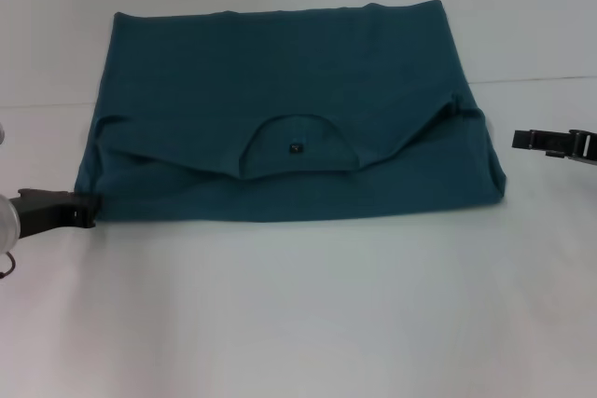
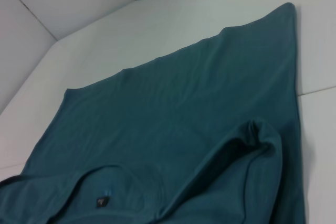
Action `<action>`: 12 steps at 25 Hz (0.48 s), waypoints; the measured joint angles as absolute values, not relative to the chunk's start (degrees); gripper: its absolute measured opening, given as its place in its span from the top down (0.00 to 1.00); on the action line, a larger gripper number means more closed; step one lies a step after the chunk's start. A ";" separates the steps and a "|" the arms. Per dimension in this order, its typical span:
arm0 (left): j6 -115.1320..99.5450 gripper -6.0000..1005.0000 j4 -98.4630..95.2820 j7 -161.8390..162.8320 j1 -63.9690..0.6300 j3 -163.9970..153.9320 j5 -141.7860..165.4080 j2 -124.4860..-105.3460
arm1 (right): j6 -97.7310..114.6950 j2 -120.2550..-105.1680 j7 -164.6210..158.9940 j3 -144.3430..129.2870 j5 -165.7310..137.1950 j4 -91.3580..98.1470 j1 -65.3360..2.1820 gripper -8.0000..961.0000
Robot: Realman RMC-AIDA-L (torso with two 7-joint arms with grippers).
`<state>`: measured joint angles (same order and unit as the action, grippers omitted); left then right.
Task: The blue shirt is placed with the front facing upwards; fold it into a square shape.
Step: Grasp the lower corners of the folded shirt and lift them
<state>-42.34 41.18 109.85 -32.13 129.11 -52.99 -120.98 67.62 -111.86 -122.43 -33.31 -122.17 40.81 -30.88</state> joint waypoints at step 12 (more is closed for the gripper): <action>-45.68 0.97 43.33 110.01 -31.59 129.04 -52.99 -121.09 | 78.94 -107.20 -138.48 -32.93 -136.44 46.42 -35.08 0.16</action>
